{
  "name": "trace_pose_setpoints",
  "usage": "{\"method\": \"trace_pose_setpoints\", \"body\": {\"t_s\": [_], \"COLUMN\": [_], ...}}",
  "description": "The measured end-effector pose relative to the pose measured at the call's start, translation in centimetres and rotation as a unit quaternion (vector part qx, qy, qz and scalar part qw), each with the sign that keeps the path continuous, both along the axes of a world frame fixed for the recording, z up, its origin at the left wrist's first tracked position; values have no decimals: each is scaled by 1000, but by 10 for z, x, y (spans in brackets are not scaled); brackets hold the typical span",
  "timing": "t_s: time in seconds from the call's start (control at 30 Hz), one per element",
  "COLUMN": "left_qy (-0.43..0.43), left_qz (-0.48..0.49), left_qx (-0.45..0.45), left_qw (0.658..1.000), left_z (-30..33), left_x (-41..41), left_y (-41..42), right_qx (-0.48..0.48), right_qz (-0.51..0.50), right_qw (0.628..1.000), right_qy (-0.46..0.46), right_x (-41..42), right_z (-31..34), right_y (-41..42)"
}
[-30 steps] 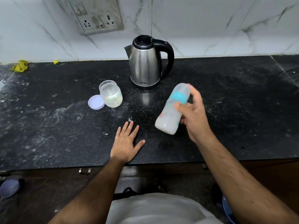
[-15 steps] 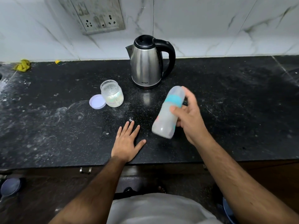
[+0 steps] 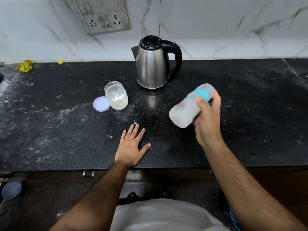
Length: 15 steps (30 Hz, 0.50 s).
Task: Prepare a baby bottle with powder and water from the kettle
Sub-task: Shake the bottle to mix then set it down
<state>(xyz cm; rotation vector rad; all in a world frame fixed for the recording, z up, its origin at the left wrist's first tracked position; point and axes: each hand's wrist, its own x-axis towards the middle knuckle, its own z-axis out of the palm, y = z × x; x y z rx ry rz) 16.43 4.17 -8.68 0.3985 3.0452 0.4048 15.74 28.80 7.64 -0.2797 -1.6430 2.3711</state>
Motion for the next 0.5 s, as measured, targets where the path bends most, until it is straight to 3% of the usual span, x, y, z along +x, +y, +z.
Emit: {"method": "trace_pose_setpoints", "body": {"t_s": [0.13, 0.3, 0.43, 0.5], "left_qy": [6, 10, 8, 7], "left_qz": [2, 2, 3, 3], "left_qx": [3, 2, 0, 0], "left_qw": [1000, 1000, 1000, 1000], "left_z": [-1, -2, -2, -2], "left_x": [0, -1, -1, 0], "left_y": [1, 0, 1, 0], "right_qx": [86, -7, 83, 60], "right_qz": [127, 3, 141, 108], "right_qw": [988, 1000, 987, 992], "right_qy": [-7, -3, 3, 15], "right_x": [10, 1, 9, 6], "right_z": [-1, -1, 5, 7], "right_y": [-7, -4, -7, -5]}}
